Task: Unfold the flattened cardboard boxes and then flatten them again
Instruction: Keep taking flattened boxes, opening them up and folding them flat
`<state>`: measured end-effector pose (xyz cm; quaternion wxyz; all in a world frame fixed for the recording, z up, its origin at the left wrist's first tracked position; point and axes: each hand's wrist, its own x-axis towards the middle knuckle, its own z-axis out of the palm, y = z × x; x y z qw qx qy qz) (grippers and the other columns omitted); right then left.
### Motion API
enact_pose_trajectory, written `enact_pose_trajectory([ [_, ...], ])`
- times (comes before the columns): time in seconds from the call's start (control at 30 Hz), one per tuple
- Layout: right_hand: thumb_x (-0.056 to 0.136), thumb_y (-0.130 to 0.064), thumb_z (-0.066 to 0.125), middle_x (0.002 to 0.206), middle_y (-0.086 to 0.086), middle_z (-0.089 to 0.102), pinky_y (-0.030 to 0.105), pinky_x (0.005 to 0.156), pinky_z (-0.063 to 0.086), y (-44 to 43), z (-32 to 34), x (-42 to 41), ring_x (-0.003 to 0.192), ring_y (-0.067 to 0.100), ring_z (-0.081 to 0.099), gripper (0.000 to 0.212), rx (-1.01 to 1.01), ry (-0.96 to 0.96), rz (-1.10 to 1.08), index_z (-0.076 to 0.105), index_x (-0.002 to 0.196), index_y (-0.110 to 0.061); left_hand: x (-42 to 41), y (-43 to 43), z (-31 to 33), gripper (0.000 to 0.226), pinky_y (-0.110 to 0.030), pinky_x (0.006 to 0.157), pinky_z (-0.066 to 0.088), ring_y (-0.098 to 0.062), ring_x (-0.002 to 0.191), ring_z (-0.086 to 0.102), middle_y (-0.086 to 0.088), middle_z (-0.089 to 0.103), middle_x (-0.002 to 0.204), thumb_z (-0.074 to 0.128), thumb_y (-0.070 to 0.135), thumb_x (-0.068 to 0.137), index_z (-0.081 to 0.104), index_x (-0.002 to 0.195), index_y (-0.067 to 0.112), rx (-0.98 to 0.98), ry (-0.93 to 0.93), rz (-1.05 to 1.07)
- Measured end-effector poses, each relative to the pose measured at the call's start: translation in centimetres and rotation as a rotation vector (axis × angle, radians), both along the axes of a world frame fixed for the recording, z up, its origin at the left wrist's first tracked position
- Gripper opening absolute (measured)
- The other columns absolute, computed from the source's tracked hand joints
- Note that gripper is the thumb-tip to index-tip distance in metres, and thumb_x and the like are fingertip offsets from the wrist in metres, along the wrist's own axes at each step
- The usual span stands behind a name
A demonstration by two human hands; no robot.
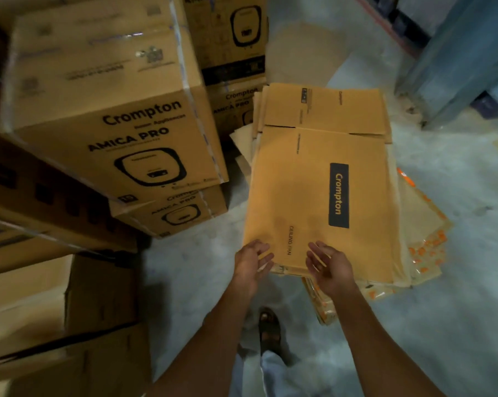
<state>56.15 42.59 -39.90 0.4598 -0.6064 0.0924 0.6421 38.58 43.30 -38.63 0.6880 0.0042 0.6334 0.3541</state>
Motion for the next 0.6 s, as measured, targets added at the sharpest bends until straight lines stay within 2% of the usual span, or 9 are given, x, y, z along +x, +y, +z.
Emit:
enact_pose_trajectory([
  [0.1,0.099,-0.012,0.060,0.106,0.008,0.072,0.027,0.067,0.058,0.6,0.3,-3.6,0.086,0.020,0.064,0.016,0.017,-0.039,0.116,0.062,0.114,-0.007,-3.9,-1.1,1.2,0.015,-0.034,0.083,0.059,-0.025,0.105,0.068,-0.007,0.070,0.116,0.054,0.012,0.103,0.062,0.116,0.015,0.039,0.024,0.110],
  [0.17,0.099,-0.012,0.059,0.099,0.008,0.070,0.023,0.057,0.057,1.0,0.6,-7.0,0.080,0.019,0.062,0.008,0.030,-0.026,0.214,0.062,0.106,-0.009,-7.6,-2.6,1.7,0.017,-0.033,0.084,0.058,-0.024,0.102,0.068,-0.008,0.071,0.116,0.053,0.013,0.104,0.062,0.119,0.014,0.057,0.051,0.218],
  [0.2,0.100,-0.012,0.057,0.097,0.007,0.068,0.023,0.056,0.057,1.1,0.8,-9.0,0.079,0.019,0.060,0.005,0.038,-0.006,0.277,0.061,0.102,-0.010,-9.6,-3.6,1.8,0.019,-0.034,0.087,0.057,-0.025,0.103,0.068,-0.008,0.071,0.117,0.053,0.014,0.104,0.061,0.122,0.014,0.070,0.067,0.265],
  [0.27,0.103,-0.012,0.051,0.097,0.005,0.065,0.026,0.067,0.053,1.3,0.9,-13.5,0.081,0.018,0.058,0.011,0.051,0.022,0.415,0.059,0.096,-0.013,-14.1,-6.2,2.0,0.019,-0.034,0.088,0.057,-0.026,0.105,0.067,-0.009,0.070,0.118,0.053,0.014,0.104,0.061,0.121,0.015,0.091,0.103,0.369],
  [0.33,0.104,-0.010,0.047,0.101,0.006,0.065,0.028,0.072,0.048,1.1,1.1,-18.4,0.083,0.019,0.059,0.015,0.061,0.022,0.573,0.059,0.097,-0.015,-18.7,-9.3,2.0,0.016,-0.033,0.084,0.057,-0.026,0.105,0.067,-0.009,0.070,0.115,0.054,0.013,0.103,0.063,0.116,0.015,0.090,0.143,0.496],
  [0.47,0.102,-0.007,0.046,0.099,0.008,0.067,0.029,0.071,0.048,-0.8,1.6,-28.4,0.078,0.021,0.060,0.021,0.111,0.003,0.858,0.058,0.119,-0.007,-26.6,-16.4,2.4,0.022,-0.033,0.075,0.054,-0.024,0.089,0.065,-0.009,0.069,0.108,0.055,0.014,0.102,0.061,0.124,0.012,0.074,0.191,0.774],
  [0.6,0.102,-0.006,0.046,0.101,0.011,0.067,0.031,0.071,0.050,-3.9,2.1,-37.1,0.080,0.023,0.060,0.021,0.141,0.009,1.101,0.058,0.120,-0.005,-32.1,-23.9,1.7,0.023,-0.037,0.086,0.055,-0.028,0.104,0.066,-0.011,0.070,0.117,0.053,0.018,0.104,0.061,0.125,0.012,0.016,0.230,0.984],
])
